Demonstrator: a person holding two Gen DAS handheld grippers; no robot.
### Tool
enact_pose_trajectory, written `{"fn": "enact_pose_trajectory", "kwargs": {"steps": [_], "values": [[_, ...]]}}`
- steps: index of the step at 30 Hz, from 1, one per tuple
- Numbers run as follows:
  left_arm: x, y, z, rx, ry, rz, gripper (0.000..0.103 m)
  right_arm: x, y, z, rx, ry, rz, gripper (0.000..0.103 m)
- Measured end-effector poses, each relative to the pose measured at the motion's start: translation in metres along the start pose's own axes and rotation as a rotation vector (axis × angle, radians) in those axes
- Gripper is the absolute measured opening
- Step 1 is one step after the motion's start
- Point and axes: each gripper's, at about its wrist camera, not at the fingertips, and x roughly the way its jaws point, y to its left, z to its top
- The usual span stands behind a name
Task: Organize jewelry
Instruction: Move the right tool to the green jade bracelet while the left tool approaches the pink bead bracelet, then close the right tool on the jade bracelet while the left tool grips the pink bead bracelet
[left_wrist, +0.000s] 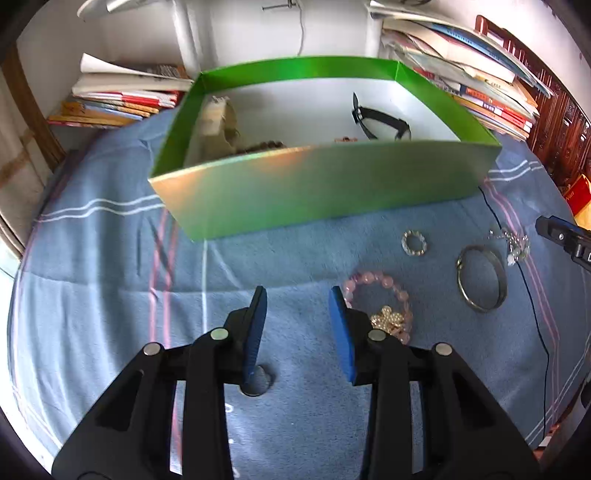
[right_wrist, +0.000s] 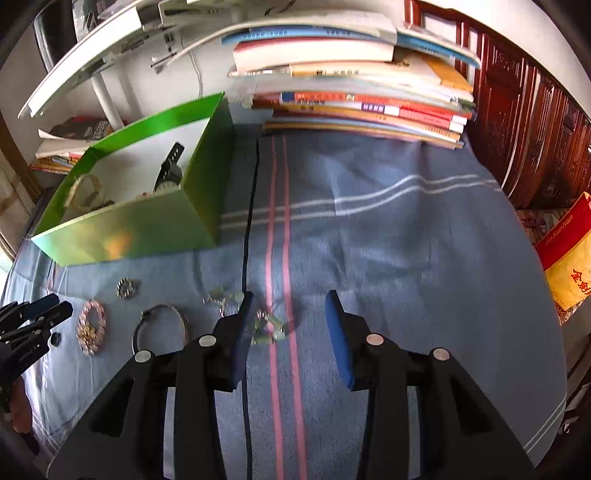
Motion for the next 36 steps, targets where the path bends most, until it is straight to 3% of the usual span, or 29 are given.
{"fn": "enact_pose_trajectory", "kwargs": {"steps": [5, 19, 26, 30, 33, 36], "values": [[0.006, -0.001, -0.003, 0.005, 0.020, -0.030, 0.036, 0.015, 0.005, -0.011, -0.021, 0.043, 0.002, 0.039], [0.003, -0.005, 0.007, 0.004, -0.003, -0.105, 0.037, 0.023, 0.014, -0.010, -0.012, 0.028, 0.046, 0.039], [0.005, -0.026, 0.009, 0.083, -0.002, -0.117, 0.037, 0.022, 0.015, -0.012, -0.007, 0.026, 0.046, 0.039], [0.009, -0.028, 0.009, 0.083, 0.008, -0.123, 0.031, 0.021, 0.017, -0.013, -0.009, 0.022, 0.047, 0.039], [0.012, -0.021, 0.007, 0.059, 0.025, -0.093, 0.017, 0.020, 0.019, -0.014, -0.014, 0.021, 0.051, 0.039], [0.012, -0.006, 0.003, 0.003, 0.027, -0.077, 0.014, 0.022, 0.023, -0.016, -0.025, 0.029, 0.057, 0.044]]}}
